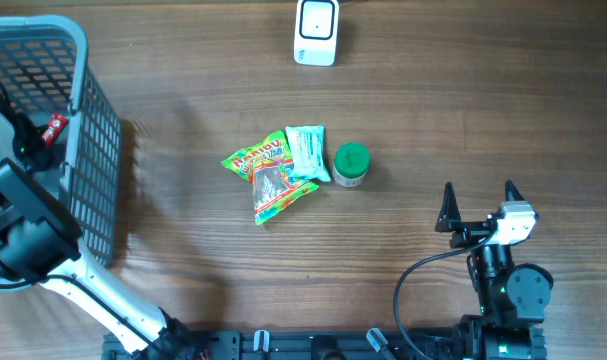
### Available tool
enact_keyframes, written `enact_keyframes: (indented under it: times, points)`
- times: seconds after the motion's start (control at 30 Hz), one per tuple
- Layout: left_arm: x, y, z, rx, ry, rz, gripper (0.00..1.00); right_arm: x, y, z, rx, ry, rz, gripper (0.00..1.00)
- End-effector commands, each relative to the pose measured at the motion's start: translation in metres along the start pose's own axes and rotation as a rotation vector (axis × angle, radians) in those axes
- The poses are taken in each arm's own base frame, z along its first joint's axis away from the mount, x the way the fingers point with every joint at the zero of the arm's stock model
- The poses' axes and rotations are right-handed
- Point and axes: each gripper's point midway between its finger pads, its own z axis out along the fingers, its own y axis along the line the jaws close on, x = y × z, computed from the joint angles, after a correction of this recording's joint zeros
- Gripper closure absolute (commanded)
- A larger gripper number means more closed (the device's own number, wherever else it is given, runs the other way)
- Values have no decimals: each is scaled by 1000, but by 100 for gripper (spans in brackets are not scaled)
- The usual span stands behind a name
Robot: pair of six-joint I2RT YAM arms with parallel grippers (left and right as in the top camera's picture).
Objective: Scan the item barcode
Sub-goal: 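Reach the left gripper into the basket and grasp the red Nescafe stick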
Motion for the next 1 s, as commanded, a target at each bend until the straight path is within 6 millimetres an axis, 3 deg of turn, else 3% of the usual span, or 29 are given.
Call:
enact_keyframes:
  times: [0.0, 0.03, 0.07, 0.23, 0.37, 0.53, 0.7, 0.8, 0.9, 0.93, 0.97]
  points:
    - [9, 48, 46, -196, 47, -7, 86, -1, -1, 0, 9, -5, -12, 0]
    - [9, 52, 45, -211, 46, -4, 88, -1, -1, 0, 9, -5, -12, 0]
    - [9, 55, 44, -225, 46, -3, 96, -1, -1, 0, 9, -5, -12, 0]
    - [10, 71, 39, -291, 50, 14, 96, -1, -1, 0, 9, -5, -12, 0]
    - [10, 64, 25, -256, 65, 68, 96, -1, -1, 0, 9, -5, -12, 0]
    - [9, 34, -28, -107, 93, 95, 96, -1, -1, 0, 9, -5, -12, 1]
    - [-2, 6, -106, 90, 69, 105, 96, -1, -1, 0, 9, -5, -12, 0]
    - [-10, 0, -145, 180, 47, 98, 96, -1, -1, 0, 9, -5, -12, 0]
    - [-20, -2, -171, 238, 6, 110, 96, -1, -1, 0, 9, -5, -12, 0]
    - [-21, -2, -174, 243, -3, 108, 89, -1, -1, 0, 9, -5, -12, 0]
    - [-21, -2, -173, 239, -4, 109, 55, -1, -1, 0, 9, -5, -12, 0]
